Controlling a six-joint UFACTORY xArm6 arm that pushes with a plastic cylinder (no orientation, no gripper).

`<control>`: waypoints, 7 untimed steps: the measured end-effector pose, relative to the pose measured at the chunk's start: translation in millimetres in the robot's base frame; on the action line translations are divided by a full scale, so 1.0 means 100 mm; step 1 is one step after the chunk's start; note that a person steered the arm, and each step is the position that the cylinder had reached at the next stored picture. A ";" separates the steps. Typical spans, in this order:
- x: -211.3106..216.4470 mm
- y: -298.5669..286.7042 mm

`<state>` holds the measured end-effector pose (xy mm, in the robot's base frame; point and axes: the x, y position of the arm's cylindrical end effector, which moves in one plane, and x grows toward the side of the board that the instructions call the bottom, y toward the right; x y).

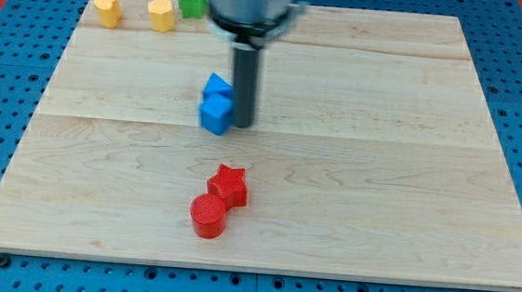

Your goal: Push the blue blocks towards the left center

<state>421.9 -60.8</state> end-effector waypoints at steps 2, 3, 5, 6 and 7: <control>-0.77 -0.98; -0.29 -1.07; 0.23 -0.23; 0.56 -0.80; -0.07 -1.01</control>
